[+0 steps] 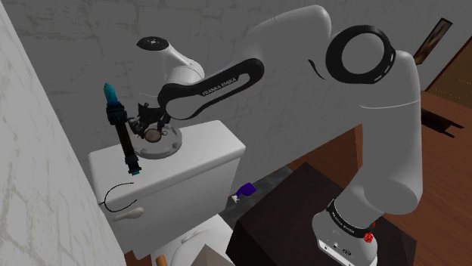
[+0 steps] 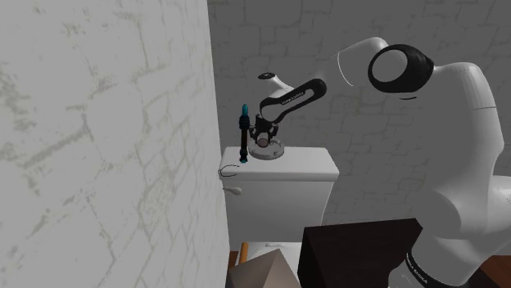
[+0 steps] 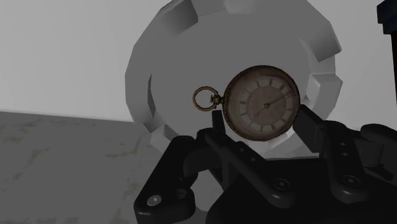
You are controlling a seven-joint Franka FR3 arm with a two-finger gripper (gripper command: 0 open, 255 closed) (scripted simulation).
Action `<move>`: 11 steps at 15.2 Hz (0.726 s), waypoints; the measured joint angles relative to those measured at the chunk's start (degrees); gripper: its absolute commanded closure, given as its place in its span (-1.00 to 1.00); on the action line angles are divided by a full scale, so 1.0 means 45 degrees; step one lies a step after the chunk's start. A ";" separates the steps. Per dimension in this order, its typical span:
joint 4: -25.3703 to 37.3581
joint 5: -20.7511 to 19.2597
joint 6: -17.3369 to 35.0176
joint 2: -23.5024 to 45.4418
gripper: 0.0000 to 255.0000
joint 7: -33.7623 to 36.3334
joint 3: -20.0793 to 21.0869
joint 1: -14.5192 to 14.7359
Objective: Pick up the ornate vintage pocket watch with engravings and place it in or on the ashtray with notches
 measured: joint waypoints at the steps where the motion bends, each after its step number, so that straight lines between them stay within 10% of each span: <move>1: -0.0071 -0.0088 0.0148 0.0087 1.00 0.0079 -0.0058 0.0028; 8: -0.0087 -0.0181 0.0282 0.0215 1.00 0.0152 -0.0123 0.0071; 9: -0.0088 -0.0181 0.0282 0.0215 -1.00 0.0152 -0.0123 0.0071; 11: -0.0087 -0.0181 0.0282 0.0215 -1.00 0.0152 -0.0123 0.0071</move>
